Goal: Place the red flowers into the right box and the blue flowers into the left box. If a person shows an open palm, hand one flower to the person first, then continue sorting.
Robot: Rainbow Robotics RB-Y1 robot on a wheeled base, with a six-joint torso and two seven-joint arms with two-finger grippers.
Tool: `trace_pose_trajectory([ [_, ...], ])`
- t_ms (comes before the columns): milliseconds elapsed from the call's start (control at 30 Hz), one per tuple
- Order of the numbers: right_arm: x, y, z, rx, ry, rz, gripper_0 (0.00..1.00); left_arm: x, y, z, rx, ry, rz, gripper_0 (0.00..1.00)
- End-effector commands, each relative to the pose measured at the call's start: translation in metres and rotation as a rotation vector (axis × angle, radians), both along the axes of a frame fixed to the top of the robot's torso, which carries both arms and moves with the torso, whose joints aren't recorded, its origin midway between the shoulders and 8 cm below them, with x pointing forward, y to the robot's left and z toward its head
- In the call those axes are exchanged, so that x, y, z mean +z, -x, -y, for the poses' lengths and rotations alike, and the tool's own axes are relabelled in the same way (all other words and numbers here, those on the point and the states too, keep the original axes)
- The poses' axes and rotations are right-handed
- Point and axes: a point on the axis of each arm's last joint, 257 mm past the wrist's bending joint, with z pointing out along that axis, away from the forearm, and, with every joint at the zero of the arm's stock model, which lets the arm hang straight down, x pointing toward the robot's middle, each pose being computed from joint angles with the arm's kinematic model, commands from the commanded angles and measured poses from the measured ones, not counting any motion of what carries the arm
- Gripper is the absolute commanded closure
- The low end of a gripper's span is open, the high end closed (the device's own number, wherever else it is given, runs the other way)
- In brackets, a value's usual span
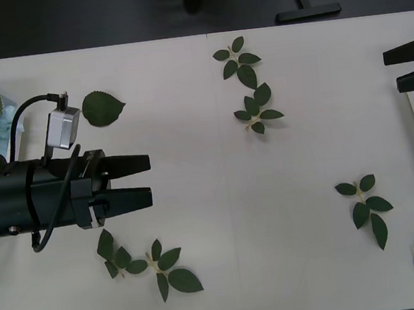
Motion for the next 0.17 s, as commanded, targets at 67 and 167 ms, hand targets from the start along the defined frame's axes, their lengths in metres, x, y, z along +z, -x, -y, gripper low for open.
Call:
trace_pose_trajectory([
  [67, 0.0042, 0.0031, 0.0012, 0.005, 0.009, 0.004, 0.00, 0.0166, -0.0091, -0.0095, -0.009, -0.037, 0.138, 0.00],
  [167, 0.0042, 0.0031, 0.0012, 0.005, 0.009, 0.004, 0.00, 0.0164, -0.0099, -0.0099, -0.007, -0.035, 0.136, 0.00],
])
